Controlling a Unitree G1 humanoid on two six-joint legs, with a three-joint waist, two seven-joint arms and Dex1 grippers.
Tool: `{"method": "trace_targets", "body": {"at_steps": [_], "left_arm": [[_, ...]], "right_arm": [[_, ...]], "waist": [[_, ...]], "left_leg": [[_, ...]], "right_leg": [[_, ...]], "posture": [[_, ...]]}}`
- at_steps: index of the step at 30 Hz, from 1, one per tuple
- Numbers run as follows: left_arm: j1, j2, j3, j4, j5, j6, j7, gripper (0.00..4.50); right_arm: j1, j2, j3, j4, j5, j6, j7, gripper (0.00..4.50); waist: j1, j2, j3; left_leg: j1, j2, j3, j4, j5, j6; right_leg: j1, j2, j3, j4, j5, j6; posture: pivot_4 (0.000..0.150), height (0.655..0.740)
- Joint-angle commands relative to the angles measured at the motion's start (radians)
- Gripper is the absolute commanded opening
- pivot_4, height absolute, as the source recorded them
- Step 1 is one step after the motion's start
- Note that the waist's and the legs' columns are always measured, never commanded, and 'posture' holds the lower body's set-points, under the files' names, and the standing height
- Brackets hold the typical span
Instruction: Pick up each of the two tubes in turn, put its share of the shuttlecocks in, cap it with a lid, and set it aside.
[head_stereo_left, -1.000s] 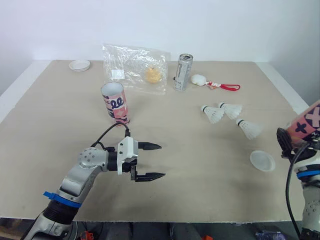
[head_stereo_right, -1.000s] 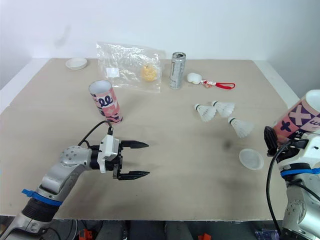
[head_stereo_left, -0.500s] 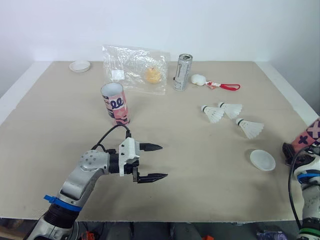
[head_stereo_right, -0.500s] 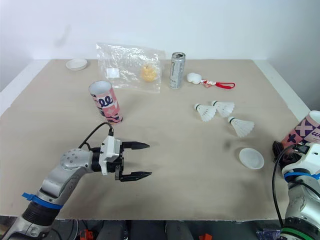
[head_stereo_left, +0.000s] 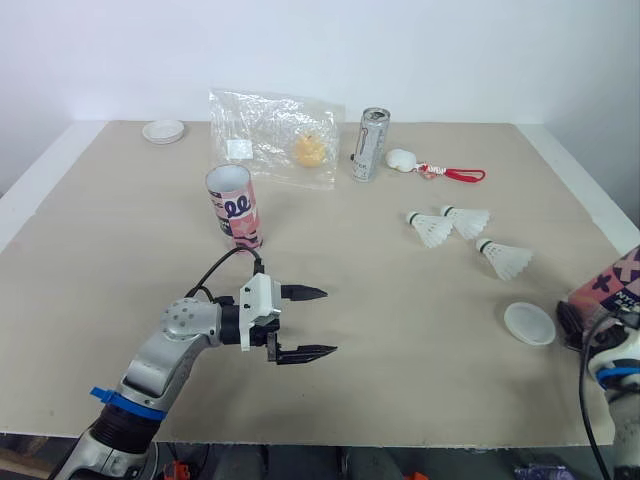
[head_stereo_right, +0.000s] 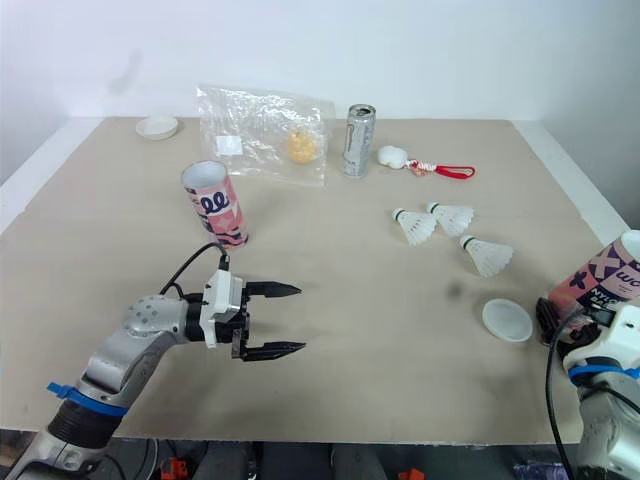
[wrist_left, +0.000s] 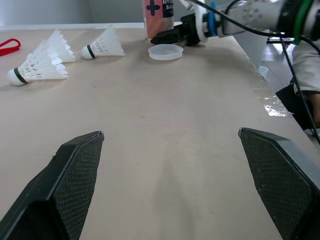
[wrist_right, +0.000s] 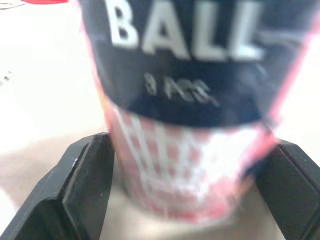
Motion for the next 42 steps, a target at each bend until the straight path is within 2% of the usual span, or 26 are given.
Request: {"method": "trace_targets", "body": {"at_steps": [1, 9, 14, 19, 24, 29, 34, 37, 42], "left_arm": [[-0.021, 0.003, -0.007, 0.008, 0.009, -0.032, -0.021, 4.50], [-0.060, -0.011, -0.008, 0.059, 0.008, -0.045, -0.047, 4.50], [-0.084, -0.016, 0.009, 0.099, 0.006, -0.045, -0.051, 4.50], [-0.093, -0.015, 0.020, 0.119, 0.008, -0.050, -0.044, 4.50], [-0.080, -0.020, 0.042, 0.112, 0.015, -0.045, 0.008, 4.50], [-0.023, -0.013, 0.083, 0.061, 0.044, -0.029, 0.131, 4.50], [0.020, -0.005, 0.125, 0.026, 0.046, 0.004, 0.218, 4.50], [0.058, -0.013, 0.175, -0.007, 0.072, 0.062, 0.348, 4.50], [0.115, -0.022, 0.215, -0.060, 0.075, 0.112, 0.453, 4.50]], "right_arm": [[0.042, 0.000, -0.052, -0.136, 0.057, 0.048, -0.024, 4.43], [0.188, -0.006, -0.075, -0.373, 0.135, 0.130, 0.012, 4.43], [0.361, -0.069, -0.061, -0.572, 0.228, 0.162, 0.236, 4.43], [0.393, -0.111, -0.002, -0.659, 0.289, 0.182, 0.365, 4.43], [0.247, -0.175, 0.211, -0.640, 0.191, 0.103, 0.482, 4.43], [-0.053, -0.203, 0.482, -0.472, 0.072, -0.022, 0.677, 4.43], [-0.227, -0.163, 0.638, -0.319, 0.004, -0.138, 0.821, 4.43], [-0.386, -0.099, 0.744, -0.165, -0.043, -0.229, 0.938, 4.43], [-0.496, -0.023, 0.792, -0.027, -0.060, -0.279, 0.995, 4.43]], "waist": [[0.000, 0.000, 0.000], [0.000, 0.001, -0.001], [0.001, 0.002, -0.001], [-0.001, 0.001, 0.000], [-0.002, 0.000, 0.000], [-0.007, -0.003, 0.002], [0.009, -0.004, 0.003], [-0.002, -0.005, 0.003], [0.006, -0.006, 0.004]], "left_leg": [[0.000, 0.000, 0.000, 0.000, 0.000, 0.000], [0.000, 0.000, 0.000, 0.000, 0.000, 0.000], [0.000, 0.000, 0.000, -0.001, 0.000, 0.001], [0.000, 0.001, 0.000, 0.000, 0.000, 0.000], [0.000, 0.001, 0.000, 0.001, 0.000, 0.000], [0.001, 0.001, 0.001, 0.001, 0.000, 0.000], [-0.004, 0.000, -0.004, 0.001, 0.000, 0.000], [-0.005, 0.000, -0.004, 0.001, -0.001, -0.001], [-0.005, 0.001, -0.007, 0.001, -0.001, -0.001]], "right_leg": [[0.000, 0.000, 0.000, 0.000, 0.000, 0.000], [0.000, 0.000, 0.000, -0.001, 0.001, 0.000], [-0.001, 0.000, 0.000, -0.001, 0.000, -0.001], [0.000, 0.000, 0.000, -0.001, 0.000, 0.000], [0.000, 0.000, 0.000, -0.001, 0.001, -0.001], [0.000, 0.001, 0.000, -0.001, 0.003, -0.001], [-0.001, 0.001, -0.003, -0.002, 0.002, 0.004], [-0.002, 0.001, -0.003, -0.002, 0.002, 0.004], [-0.002, 0.003, -0.006, -0.001, 0.003, 0.003]], "posture": [[0.150, 0.7400], [0.150, 0.7400], [0.150, 0.7400], [0.150, 0.7400], [0.150, 0.7400], [0.150, 0.7400], [0.150, 0.7400], [0.150, 0.7400], [0.150, 0.7400]]}}
